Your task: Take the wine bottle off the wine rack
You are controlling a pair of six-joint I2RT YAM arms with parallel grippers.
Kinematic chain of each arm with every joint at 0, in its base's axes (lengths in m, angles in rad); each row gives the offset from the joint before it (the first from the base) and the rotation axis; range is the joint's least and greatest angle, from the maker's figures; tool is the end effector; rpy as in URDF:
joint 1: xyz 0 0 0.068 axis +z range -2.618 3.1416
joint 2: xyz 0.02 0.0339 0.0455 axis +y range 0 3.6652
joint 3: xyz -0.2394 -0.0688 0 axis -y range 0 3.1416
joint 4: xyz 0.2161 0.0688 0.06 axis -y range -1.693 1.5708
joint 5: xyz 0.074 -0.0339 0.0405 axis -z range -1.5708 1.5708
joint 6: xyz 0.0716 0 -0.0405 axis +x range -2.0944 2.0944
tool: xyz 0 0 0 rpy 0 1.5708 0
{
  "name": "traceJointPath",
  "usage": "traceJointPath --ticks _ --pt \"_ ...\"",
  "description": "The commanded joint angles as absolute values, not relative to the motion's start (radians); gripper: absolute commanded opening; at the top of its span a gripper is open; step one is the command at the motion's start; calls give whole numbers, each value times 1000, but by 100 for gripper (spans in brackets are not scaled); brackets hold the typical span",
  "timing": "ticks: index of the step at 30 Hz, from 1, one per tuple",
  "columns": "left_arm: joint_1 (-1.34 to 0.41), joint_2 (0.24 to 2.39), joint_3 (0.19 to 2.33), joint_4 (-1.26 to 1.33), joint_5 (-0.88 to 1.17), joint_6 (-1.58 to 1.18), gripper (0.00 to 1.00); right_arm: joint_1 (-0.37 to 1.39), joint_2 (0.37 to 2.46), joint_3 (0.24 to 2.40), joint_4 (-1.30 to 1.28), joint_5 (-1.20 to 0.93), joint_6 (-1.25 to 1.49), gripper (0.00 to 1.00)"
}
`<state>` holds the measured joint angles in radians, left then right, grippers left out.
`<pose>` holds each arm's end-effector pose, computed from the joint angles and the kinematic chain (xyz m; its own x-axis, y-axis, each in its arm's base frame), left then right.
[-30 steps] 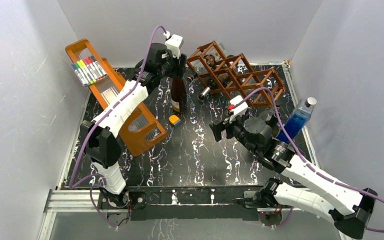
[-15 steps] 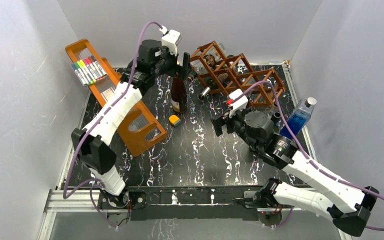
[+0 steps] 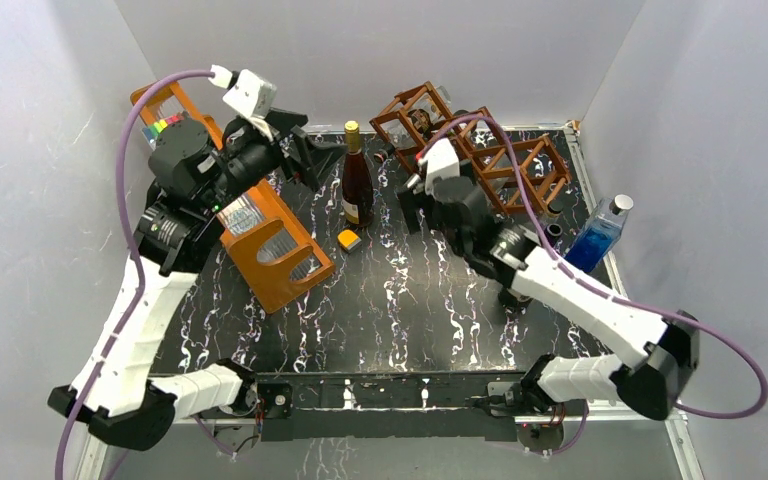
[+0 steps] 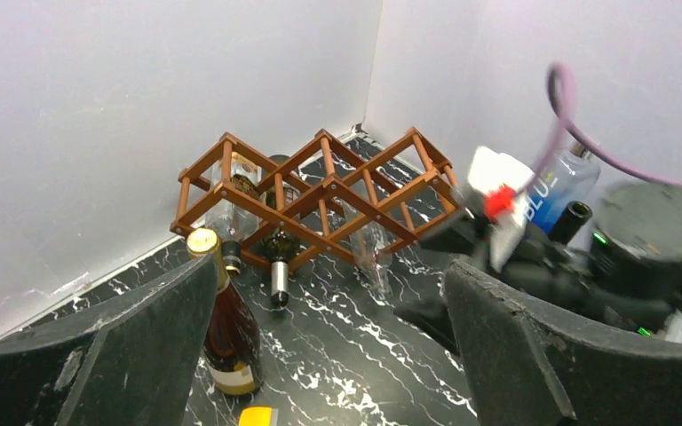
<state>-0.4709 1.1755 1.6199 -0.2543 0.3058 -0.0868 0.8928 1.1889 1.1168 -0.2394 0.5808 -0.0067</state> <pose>0.2013 -0.1267 0.5084 0.1074 -0.1474 -0.9832 0.7081 0.7056 -0.0285 0.2050 0.1919 0.3389 -0.1901 -0.2449 -0.9507 -0.3248 0.9295 -0.1745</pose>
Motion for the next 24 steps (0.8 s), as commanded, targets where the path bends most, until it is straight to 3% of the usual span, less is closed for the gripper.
traceJointPath --ticks 1,8,17,24 --pt "-469 1127 1564 -317 327 -97 98 797 1298 1283 -243 566 175 98" --pt "-469 1012 1470 -333 341 -117 98 620 1502 1424 -256 409 461 98" --pt "-469 918 1371 -355 350 -161 98 600 1829 1667 -281 561 754 98" --pt "-469 909 1373 -388 359 -157 98 535 1947 1744 -286 512 811 98"
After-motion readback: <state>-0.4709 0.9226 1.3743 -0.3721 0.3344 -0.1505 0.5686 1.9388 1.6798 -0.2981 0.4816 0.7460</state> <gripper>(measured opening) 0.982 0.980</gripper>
